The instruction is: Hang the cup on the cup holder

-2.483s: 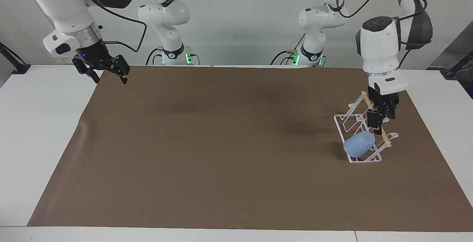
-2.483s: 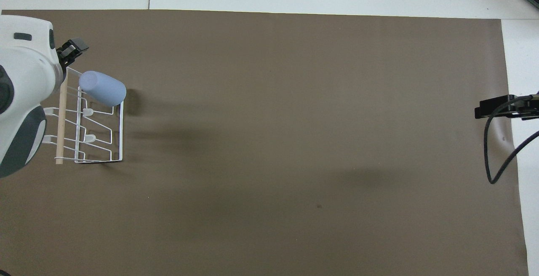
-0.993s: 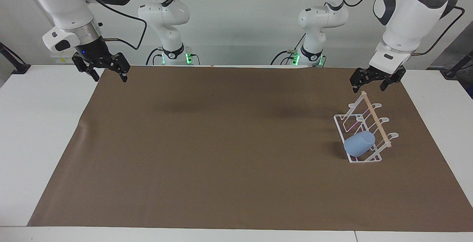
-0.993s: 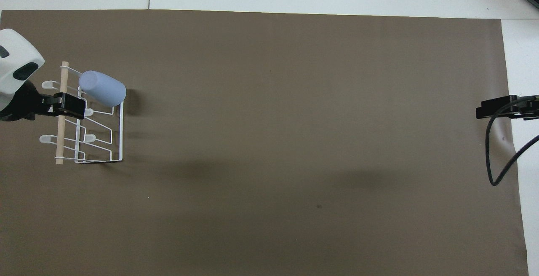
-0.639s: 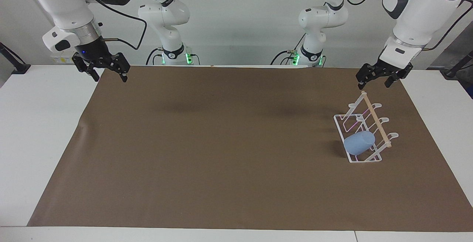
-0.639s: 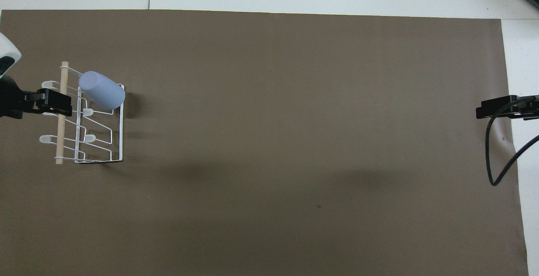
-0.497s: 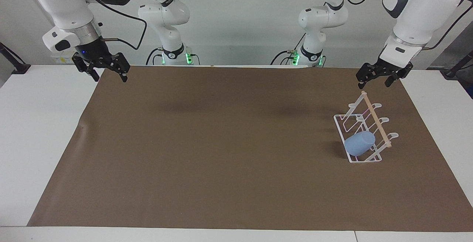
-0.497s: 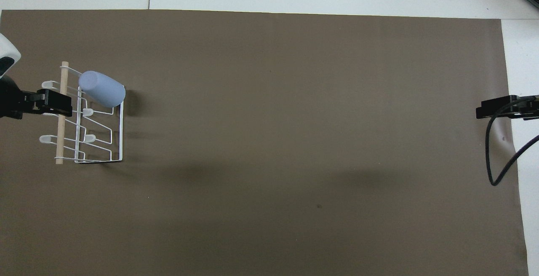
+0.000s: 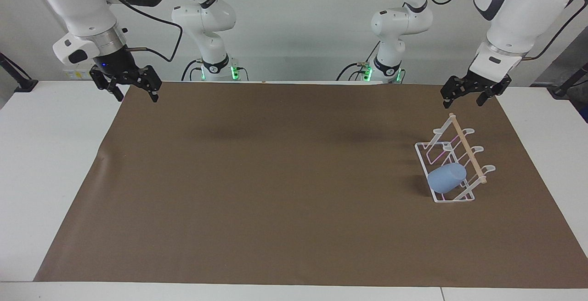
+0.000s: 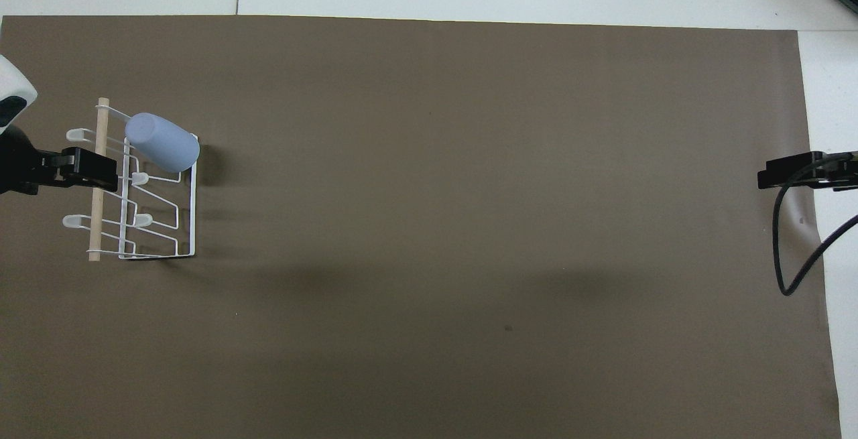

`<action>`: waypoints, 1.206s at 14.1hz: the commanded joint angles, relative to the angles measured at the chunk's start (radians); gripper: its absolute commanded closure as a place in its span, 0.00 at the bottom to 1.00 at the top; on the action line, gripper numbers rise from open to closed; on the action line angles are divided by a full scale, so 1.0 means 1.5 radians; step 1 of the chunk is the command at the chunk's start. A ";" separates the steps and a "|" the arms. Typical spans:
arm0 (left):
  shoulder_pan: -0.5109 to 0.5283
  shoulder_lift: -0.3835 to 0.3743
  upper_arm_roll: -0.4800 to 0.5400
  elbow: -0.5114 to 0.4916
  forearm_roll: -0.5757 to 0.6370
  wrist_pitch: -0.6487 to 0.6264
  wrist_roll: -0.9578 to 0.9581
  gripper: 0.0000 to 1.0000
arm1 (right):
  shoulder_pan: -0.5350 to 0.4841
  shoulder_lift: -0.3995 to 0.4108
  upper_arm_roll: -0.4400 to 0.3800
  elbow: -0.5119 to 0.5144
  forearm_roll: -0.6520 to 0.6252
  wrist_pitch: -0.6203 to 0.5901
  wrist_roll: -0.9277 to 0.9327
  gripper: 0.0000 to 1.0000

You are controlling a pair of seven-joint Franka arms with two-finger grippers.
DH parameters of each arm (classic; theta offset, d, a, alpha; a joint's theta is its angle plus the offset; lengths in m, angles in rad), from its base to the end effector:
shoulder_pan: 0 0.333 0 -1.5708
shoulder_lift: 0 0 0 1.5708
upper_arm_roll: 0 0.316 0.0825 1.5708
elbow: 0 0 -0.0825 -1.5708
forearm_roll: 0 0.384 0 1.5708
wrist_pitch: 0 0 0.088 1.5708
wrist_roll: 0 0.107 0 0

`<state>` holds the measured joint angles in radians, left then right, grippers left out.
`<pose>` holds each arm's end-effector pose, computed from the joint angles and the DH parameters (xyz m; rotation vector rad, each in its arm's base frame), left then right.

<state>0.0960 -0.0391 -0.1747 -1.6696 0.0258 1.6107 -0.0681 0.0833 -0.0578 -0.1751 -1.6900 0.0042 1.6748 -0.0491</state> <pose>0.5427 -0.0419 0.6024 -3.1074 0.0182 0.0279 0.5427 -0.0522 0.6084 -3.1289 0.0672 -0.0667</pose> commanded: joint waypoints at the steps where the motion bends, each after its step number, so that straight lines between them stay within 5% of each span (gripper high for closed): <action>1: -0.016 -0.011 0.016 0.014 -0.031 -0.020 0.011 0.00 | 0.000 -0.009 -0.001 -0.008 0.014 0.005 0.010 0.00; 3: -0.080 -0.009 0.074 0.048 -0.034 -0.055 0.009 0.00 | 0.000 -0.009 -0.001 -0.008 0.014 0.005 0.009 0.00; 7: -0.071 0.009 0.071 0.088 -0.047 -0.101 0.012 0.00 | 0.000 -0.009 -0.001 -0.008 0.014 0.005 0.010 0.00; 17: -0.068 -0.032 0.066 -0.005 -0.050 -0.032 0.016 0.00 | 0.000 -0.009 -0.001 -0.008 0.014 0.005 0.009 0.00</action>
<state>-0.0032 -0.0467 -0.0803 -1.6207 -0.0315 1.5338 -0.0247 0.0833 -0.0578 -0.1752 -1.6900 0.0042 1.6748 -0.0491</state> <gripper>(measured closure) 0.000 0.000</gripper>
